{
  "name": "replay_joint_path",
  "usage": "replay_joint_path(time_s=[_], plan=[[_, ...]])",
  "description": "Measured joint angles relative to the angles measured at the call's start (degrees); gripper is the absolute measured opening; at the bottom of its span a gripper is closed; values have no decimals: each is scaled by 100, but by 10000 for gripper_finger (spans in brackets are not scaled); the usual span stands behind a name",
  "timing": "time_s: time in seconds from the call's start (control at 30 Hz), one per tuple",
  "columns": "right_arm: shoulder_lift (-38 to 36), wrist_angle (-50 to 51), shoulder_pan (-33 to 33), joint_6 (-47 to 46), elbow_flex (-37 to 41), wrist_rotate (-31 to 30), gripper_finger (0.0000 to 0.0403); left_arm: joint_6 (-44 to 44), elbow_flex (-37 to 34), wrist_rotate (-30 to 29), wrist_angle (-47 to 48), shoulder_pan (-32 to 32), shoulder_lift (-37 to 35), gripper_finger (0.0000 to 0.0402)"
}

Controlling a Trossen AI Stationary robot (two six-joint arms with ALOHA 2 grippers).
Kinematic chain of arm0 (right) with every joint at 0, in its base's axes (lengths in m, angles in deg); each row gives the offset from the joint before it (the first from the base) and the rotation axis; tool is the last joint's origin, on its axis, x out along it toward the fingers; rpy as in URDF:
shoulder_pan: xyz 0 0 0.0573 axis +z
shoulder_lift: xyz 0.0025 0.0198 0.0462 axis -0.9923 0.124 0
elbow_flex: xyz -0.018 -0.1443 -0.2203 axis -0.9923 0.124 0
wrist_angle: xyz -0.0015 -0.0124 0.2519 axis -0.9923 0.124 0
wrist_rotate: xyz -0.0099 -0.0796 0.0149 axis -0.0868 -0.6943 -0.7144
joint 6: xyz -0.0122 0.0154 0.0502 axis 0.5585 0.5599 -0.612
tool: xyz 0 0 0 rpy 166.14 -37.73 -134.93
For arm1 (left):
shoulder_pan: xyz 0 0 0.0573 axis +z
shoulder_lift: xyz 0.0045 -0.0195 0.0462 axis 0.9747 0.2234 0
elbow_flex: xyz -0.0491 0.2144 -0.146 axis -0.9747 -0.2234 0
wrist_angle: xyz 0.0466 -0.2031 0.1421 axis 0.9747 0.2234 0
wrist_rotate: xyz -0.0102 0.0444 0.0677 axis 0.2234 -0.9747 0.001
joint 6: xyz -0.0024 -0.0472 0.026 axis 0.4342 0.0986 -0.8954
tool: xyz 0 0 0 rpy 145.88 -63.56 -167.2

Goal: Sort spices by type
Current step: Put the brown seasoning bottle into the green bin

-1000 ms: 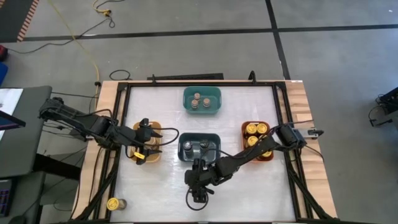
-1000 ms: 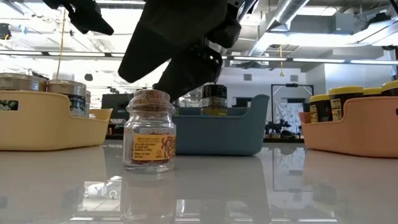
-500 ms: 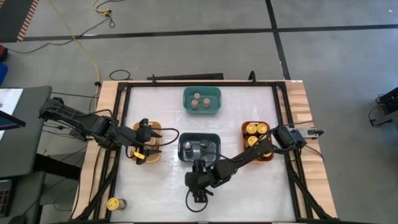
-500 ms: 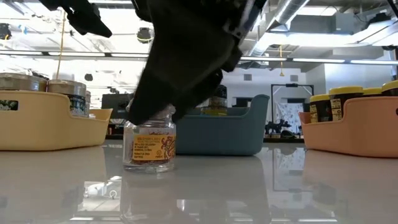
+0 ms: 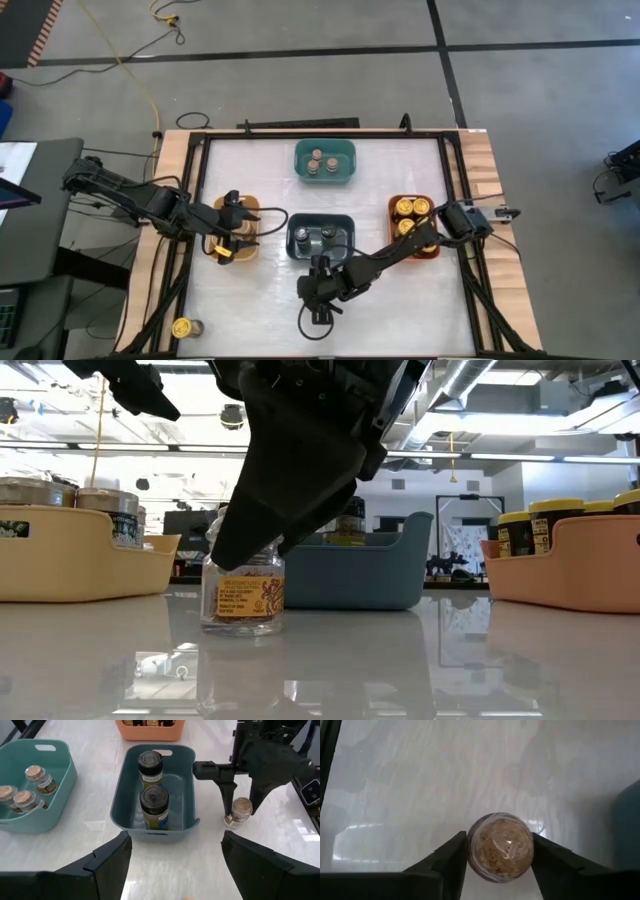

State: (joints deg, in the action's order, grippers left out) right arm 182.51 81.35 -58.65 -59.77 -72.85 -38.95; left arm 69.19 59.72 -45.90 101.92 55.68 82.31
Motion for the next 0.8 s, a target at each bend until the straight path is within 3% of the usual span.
replay_joint_path(time_s=[0.13, 0.5, 0.8], plan=[[-2, -11, 0, 1, 0, -24, 194, -34, 0, -1, -1, 0, 0, 297], [-99, -118, 0, -428, 0, -44, 195, -19, 0, 1, 27, 0, 0, 297], [-961, -611, 0, -166, 0, -538, 195, 147, 0, 3, 42, 0, 0, 297]])
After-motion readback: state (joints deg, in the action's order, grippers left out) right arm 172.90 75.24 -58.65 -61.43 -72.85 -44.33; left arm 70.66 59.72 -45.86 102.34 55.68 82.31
